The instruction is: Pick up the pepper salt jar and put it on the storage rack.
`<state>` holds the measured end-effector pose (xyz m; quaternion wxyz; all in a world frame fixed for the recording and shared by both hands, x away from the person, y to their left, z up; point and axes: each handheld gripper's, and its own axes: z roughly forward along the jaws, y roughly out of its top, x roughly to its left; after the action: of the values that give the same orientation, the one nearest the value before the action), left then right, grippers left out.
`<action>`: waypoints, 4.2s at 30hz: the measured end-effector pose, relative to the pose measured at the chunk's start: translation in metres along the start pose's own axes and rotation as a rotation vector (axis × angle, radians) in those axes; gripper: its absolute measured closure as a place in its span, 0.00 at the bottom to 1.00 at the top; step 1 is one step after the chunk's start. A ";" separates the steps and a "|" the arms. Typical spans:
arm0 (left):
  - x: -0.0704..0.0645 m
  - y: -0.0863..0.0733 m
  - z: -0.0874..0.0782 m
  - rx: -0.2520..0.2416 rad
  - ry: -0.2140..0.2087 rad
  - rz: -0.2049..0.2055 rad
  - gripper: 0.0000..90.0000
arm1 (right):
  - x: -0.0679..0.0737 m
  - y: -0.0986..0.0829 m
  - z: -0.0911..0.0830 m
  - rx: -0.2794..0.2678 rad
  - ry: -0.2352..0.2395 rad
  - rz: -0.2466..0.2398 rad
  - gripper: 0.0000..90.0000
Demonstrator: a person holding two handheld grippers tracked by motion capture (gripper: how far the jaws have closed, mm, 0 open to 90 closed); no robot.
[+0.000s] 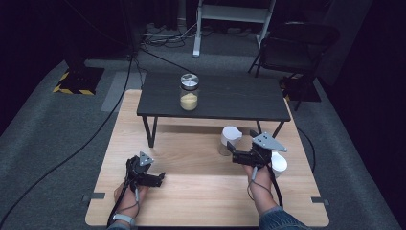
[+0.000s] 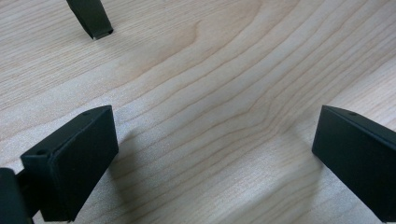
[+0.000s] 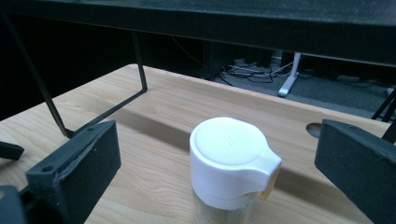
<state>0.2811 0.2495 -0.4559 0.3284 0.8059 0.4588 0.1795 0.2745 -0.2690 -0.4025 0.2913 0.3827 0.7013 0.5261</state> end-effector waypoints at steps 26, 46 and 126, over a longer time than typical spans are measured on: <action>0.000 0.000 0.000 0.000 0.000 0.000 0.00 | -0.006 -0.020 0.043 0.026 -0.011 0.013 0.00; 0.000 0.000 0.000 0.000 0.000 0.000 0.00 | -0.004 -0.027 0.063 0.082 -0.013 0.006 0.00; 0.000 0.000 0.000 0.000 0.000 0.000 0.00 | 0.003 0.032 0.027 0.117 0.070 -0.064 0.34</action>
<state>0.2812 0.2496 -0.4559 0.3285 0.8058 0.4589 0.1794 0.3024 -0.2473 -0.3793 0.2605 0.3579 0.7526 0.4875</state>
